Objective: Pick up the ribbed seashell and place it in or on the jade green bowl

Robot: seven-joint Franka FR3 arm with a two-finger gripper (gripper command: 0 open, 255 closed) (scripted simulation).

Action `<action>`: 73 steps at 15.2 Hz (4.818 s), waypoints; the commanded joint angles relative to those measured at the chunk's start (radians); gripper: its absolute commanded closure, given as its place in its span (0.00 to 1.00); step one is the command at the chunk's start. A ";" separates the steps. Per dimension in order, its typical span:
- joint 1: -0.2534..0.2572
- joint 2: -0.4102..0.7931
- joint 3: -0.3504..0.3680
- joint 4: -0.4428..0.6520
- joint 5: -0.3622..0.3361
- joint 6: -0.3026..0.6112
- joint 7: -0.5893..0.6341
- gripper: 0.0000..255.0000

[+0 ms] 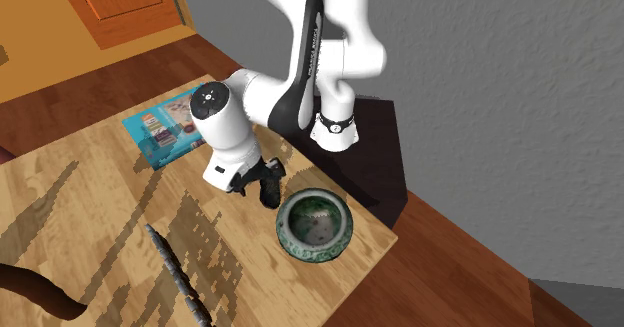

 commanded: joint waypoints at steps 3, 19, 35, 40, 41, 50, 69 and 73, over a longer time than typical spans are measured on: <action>0.007 0.042 -0.012 -0.024 0.021 0.062 -0.018 0.00; 0.008 0.044 -0.012 -0.022 0.023 0.062 -0.019 1.00; -0.029 -0.147 0.047 0.054 -0.054 -0.190 0.053 1.00; -0.034 -0.191 0.067 0.091 -0.060 -0.270 0.064 1.00; -0.035 -0.199 0.070 0.099 -0.060 -0.285 0.066 1.00; -0.039 -0.255 0.102 0.181 -0.058 -0.421 0.077 1.00; 0.138 -0.032 0.277 0.364 0.134 -0.400 0.308 1.00; 0.138 -0.013 0.272 0.327 0.138 -0.345 0.301 1.00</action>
